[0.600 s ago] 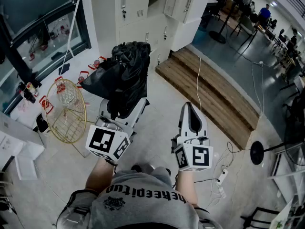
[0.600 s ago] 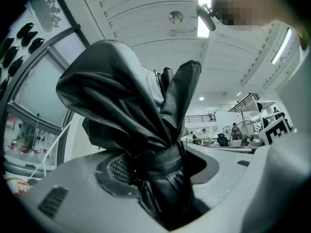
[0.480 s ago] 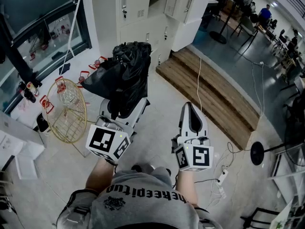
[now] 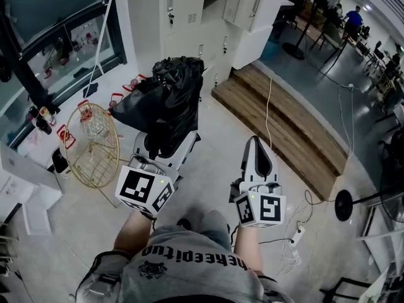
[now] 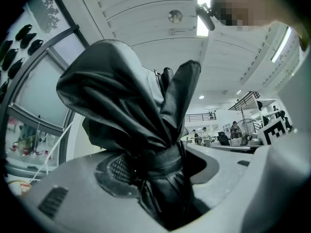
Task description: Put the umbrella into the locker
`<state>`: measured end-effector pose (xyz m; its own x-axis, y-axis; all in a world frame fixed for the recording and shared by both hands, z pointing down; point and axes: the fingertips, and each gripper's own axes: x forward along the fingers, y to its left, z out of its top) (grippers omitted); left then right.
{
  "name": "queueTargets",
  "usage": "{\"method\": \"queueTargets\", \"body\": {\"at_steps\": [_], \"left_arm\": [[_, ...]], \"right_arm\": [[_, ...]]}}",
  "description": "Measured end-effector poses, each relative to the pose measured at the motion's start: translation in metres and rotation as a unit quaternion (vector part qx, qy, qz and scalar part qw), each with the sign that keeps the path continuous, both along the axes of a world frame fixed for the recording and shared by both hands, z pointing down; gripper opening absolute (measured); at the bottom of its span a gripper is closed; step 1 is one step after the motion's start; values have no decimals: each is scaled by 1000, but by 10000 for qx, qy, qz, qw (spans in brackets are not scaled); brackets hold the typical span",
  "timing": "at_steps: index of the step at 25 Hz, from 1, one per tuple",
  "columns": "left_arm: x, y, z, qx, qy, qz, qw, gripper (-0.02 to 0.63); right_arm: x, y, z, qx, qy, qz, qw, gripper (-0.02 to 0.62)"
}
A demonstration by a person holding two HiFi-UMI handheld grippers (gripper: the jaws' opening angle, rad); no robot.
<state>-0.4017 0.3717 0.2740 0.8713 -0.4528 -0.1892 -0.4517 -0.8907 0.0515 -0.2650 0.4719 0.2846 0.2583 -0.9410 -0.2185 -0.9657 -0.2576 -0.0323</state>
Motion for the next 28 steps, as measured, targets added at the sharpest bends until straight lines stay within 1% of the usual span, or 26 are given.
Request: {"method": "queueTargets", "body": {"at_steps": [3,7,13,17,23,28], "left_arm": [[2,-5,3,-49,15,-11,10000,262],[13,-14,8,-103,6,81,9999,261],[44,-42,12,-86,-17,177,9998,262],[77,-72,10,-69,-22,196,9998,262],[124,-131,-12,34,65,138,9999,262],[172,-172,-26,45,79,166,9998,262]], "right_arm": [[-1,-5,5,-93,-32,-72,9999,3],[7,-13,11,-178,-32,-45,9998,3],[32,-46,18,-229,-8,-57,9997,2],[61,-82,11,-148,15,-146,9998,3],[108,-142,-13,15,145,-227,9996,2],[154,-184,-21,-15,164,-247,9996,2]]}}
